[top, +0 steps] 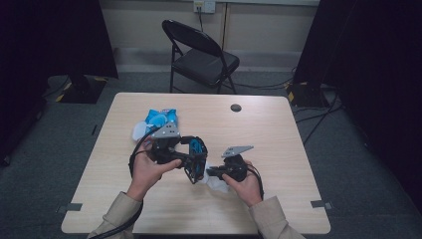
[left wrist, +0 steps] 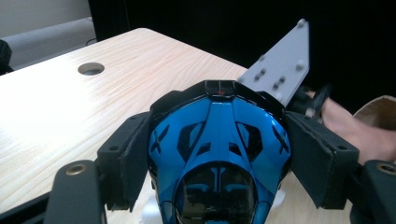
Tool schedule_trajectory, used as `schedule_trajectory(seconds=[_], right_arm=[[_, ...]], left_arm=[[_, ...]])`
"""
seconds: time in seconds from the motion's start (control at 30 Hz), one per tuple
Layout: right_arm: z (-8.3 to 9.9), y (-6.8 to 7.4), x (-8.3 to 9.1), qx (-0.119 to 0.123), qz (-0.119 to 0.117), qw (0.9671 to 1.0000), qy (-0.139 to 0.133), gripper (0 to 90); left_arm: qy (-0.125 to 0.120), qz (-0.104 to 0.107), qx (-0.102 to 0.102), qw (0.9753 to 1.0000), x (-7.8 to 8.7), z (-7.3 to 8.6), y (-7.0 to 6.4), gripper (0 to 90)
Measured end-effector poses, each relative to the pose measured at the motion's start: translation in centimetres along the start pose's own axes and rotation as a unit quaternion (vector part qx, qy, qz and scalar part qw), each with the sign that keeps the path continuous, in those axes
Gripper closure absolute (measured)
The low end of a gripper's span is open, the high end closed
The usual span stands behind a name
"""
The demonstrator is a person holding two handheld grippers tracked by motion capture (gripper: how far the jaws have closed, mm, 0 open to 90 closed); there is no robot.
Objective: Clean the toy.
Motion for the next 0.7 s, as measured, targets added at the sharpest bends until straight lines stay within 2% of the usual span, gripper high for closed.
schedule_trajectory(seconds=[0.07,0.1,0.37,0.4,0.43,0.53,0.6,0.7], right_arm=[[0.0,-0.3,0.4,-0.002,0.004,1.0000,-0.003,86.6],[0.0,-1.0,1.5,-0.007,0.015,0.9998,-0.013,86.6],[0.0,-2.9,4.6,-0.018,0.047,0.9981,-0.036,86.6],[0.0,-2.9,4.6,-0.018,0.047,0.9981,-0.036,86.6],[0.2,-3.4,5.4,-0.023,0.054,0.9974,-0.042,86.5],[0.4,-3.8,6.0,-0.027,0.059,0.9968,-0.046,86.5],[0.6,-4.2,6.6,-0.031,0.064,0.9962,-0.051,86.5],[0.9,-4.4,7.0,-0.032,0.069,0.9958,-0.052,86.5]], left_arm=[[0.002,-0.002,0.001,1.0000,0.0,0.1,0.1,26.3],[0.004,-0.004,0.001,1.0000,0.1,0.2,0.2,26.3],[0.026,-0.020,0.009,0.9994,-0.1,1.7,1.3,26.3],[0.026,-0.020,0.009,0.9994,-0.1,1.7,1.3,26.3],[0.033,-0.026,0.009,0.9991,-0.2,2.1,1.6,26.3],[0.043,-0.033,0.007,0.9985,-0.3,2.5,1.9,26.3],[0.050,-0.036,0.015,0.9980,-0.5,3.2,2.3,26.3],[0.057,-0.039,0.014,0.9975,-0.6,3.7,2.5,26.3]])
Point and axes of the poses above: each handheld gripper's, and its own axes: x roughly backward along the jaws, z roughly out of its underside, y roughly to its left, the point moved 4 cm from there along -x, roughly forward along the jaws, and after that the axes turned 1 degree about -x, right-handed, at the moved point
